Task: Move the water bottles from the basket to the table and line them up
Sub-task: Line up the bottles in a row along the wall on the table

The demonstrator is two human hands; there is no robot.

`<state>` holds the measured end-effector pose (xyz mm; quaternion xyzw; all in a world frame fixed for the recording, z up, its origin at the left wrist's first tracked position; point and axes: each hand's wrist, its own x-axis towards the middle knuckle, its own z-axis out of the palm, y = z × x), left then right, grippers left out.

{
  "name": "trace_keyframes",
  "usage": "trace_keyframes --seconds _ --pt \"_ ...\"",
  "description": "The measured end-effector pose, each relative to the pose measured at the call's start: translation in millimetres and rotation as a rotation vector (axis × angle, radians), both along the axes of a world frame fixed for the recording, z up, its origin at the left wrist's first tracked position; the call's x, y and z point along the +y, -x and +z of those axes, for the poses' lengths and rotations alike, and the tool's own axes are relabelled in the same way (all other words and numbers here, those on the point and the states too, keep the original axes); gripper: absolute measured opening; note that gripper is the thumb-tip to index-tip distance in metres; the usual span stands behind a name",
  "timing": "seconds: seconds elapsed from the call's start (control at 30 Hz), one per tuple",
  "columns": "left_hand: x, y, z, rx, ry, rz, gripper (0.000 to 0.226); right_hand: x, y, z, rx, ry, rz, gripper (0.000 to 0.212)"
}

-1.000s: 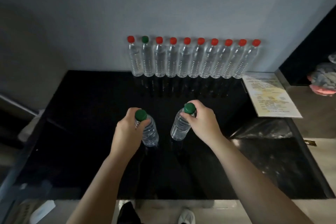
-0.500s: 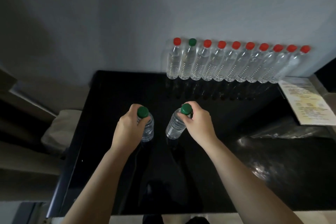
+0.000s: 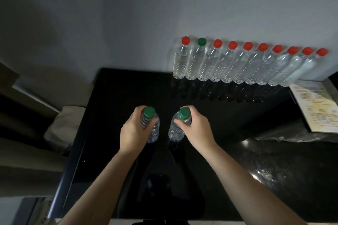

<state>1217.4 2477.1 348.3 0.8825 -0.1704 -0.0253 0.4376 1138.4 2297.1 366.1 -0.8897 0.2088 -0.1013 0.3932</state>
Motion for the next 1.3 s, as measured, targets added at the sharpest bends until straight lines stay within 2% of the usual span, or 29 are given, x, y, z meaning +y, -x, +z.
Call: trace_keyframes --seconds 0.13,0.27,0.33,0.5,0.63,0.7,1.1,1.3 --pt "2.2 10.6 -19.7 0.125 0.143 0.022 0.057 0.6 10.1 -18.8 0.022 -0.153 0.021 0.052" --pt "9.7 18.5 -53.9 0.245 0.107 0.030 0.081 2.6 15.2 -51.2 0.076 -0.380 0.008 0.080" --pt "12.5 19.6 -71.9 0.288 0.062 0.030 0.087 5.0 14.5 -66.2 0.117 -0.424 -0.032 0.086" --pt "5.2 18.2 -93.4 0.362 0.032 0.059 0.078 17.8 13.1 -93.9 0.165 -0.413 -0.153 0.064" --pt "2.2 4.8 -95.5 0.379 0.044 0.065 0.058 16.2 6.3 -98.1 0.138 -0.409 -0.145 0.051" --pt "1.8 -6.9 -91.9 0.369 0.016 0.030 0.055 12.5 -1.0 -97.8 0.131 -0.407 -0.151 0.048" --pt "-53.3 -155.7 -78.8 0.197 0.011 0.051 0.051 -47.1 -156.3 -78.9 -0.006 -0.396 -0.178 0.048" --pt "-87.6 -194.2 -90.4 0.204 0.060 0.095 0.057 -62.7 -200.2 -95.1 -0.031 -0.414 -0.225 0.053"
